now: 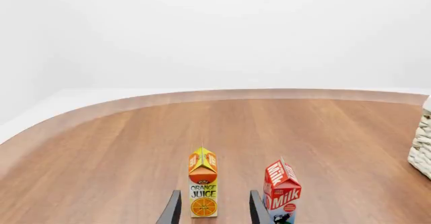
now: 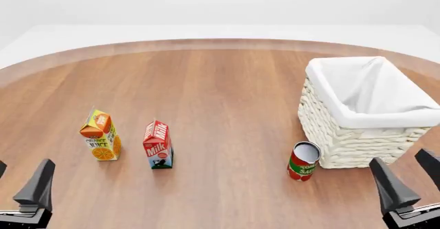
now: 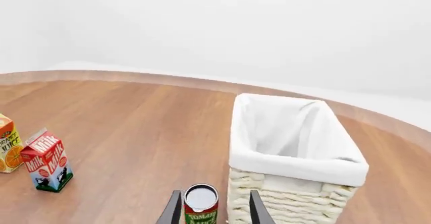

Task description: Pick the milk and place it in the basket.

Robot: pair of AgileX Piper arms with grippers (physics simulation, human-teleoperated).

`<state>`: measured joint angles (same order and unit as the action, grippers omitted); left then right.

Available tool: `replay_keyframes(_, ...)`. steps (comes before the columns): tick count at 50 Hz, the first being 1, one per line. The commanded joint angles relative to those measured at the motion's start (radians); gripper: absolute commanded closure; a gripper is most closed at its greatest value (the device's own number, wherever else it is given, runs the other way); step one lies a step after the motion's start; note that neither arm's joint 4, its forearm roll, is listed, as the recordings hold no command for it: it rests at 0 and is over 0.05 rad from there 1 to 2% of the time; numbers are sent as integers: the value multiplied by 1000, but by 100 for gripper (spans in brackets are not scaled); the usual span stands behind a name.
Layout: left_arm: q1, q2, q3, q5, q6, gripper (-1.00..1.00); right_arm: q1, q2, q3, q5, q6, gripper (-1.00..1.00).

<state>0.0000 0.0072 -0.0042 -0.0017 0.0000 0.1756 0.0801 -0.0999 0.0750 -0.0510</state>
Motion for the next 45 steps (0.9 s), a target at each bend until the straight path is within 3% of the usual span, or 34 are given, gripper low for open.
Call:
replay_keyframes(1, 0, 0, 0, 0, 0, -100, 125, 33, -24, 33, -19, -100)
replay_keyframes(12, 0, 0, 0, 0, 0, -100, 162, 67, -14, 10, -18, -100)
replay_keyframes(21, 0, 0, 0, 0, 0, -100, 202, 202, -13, -113, -6, -100)
replay_keyframes(32, 0, 0, 0, 0, 0, -100, 255, 396, -78, -218, 13, -100)
replay_keyframes(38, 0, 0, 0, 0, 0, -100, 280, 462, -135, -218, 44, -100)
replay_keyframes(45, 0, 0, 0, 0, 0, -100, 307, 554, -199, -217, 38, -100)
